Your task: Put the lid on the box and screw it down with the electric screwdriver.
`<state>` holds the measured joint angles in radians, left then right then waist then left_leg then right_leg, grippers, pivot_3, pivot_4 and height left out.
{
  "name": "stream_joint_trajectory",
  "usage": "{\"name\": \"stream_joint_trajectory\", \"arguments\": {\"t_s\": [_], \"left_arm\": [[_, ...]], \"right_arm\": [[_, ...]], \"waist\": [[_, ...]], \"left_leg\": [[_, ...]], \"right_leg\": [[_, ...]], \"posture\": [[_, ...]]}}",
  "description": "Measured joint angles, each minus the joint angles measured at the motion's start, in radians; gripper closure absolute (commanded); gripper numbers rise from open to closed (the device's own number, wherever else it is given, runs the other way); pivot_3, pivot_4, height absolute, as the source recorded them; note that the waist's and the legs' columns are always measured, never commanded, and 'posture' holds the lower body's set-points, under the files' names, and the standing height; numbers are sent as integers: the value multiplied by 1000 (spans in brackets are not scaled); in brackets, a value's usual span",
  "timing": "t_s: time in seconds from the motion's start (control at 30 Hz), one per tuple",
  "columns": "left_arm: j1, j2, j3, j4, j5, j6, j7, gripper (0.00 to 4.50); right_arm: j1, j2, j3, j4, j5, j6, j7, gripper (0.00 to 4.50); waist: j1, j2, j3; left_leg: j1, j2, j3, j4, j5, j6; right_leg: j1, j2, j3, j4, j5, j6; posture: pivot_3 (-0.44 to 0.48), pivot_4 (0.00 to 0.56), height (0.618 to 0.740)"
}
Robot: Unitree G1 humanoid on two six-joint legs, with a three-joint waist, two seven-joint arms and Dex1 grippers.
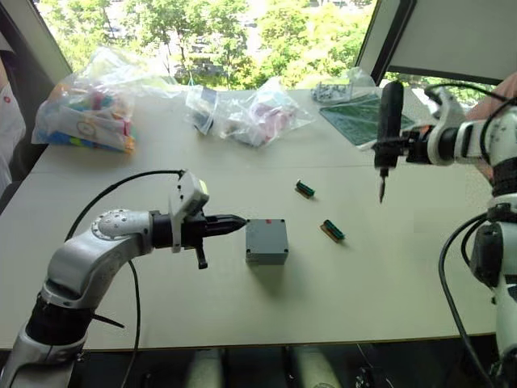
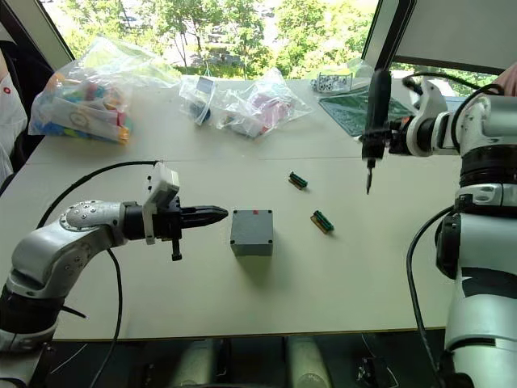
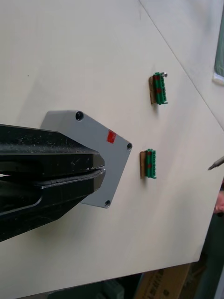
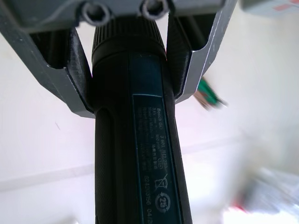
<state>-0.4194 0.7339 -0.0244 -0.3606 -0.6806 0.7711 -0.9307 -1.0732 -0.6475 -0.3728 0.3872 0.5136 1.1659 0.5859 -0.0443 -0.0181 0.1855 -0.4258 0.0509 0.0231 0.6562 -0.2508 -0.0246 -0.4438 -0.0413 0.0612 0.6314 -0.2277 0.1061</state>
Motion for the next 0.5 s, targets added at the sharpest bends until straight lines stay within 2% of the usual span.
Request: {"name": "stream_joint_trajectory", "arguments": {"t_s": [0.03, 0.1, 0.23, 0.33, 0.5], "left_arm": [[-15, 7, -3, 18, 0, 7, -17, 4500], [-35, 19, -4, 39, 0, 8, -49, 4500], [-66, 30, -42, 56, 12, 10, -89, 4500], [-101, 4, -102, 68, 44, 9, -92, 4500], [-131, -37, -214, 97, 139, -33, -100, 4500]], "right_arm": [[56, 75, -66, -119, 67, -7, -11, 2691], [140, 192, -115, -284, 167, 10, -39, 2691], [246, 310, -142, -492, 291, 11, -93, 2691], [358, 375, -62, -640, 316, -59, -77, 2691], [515, 385, 76, -701, 314, -126, -41, 2691]], "waist": [[0, 0, 0], [2, 1, 1], [13, 2, 1], [14, 2, 1], [7, 2, 1]], "left_leg": [[0, 0, 0, -2, 0, 0], [0, 0, 0, -3, 0, -1], [-1, -3, 1, -2, 1, -2], [0, -3, 1, 3, 1, -2], [1, -2, 0, 8, 2, -2]], "right_leg": [[-1, 0, 0, 0, 0, 0], [-1, -1, -1, 0, 0, 0], [1, -5, -2, 0, 0, 0], [3, -5, -2, -1, 0, 0], [5, -4, -1, 1, 0, -3]], "posture": [[0, 150, 740], [0, 150, 740], [0, 150, 740], [0, 150, 740], [0, 150, 740]]}}
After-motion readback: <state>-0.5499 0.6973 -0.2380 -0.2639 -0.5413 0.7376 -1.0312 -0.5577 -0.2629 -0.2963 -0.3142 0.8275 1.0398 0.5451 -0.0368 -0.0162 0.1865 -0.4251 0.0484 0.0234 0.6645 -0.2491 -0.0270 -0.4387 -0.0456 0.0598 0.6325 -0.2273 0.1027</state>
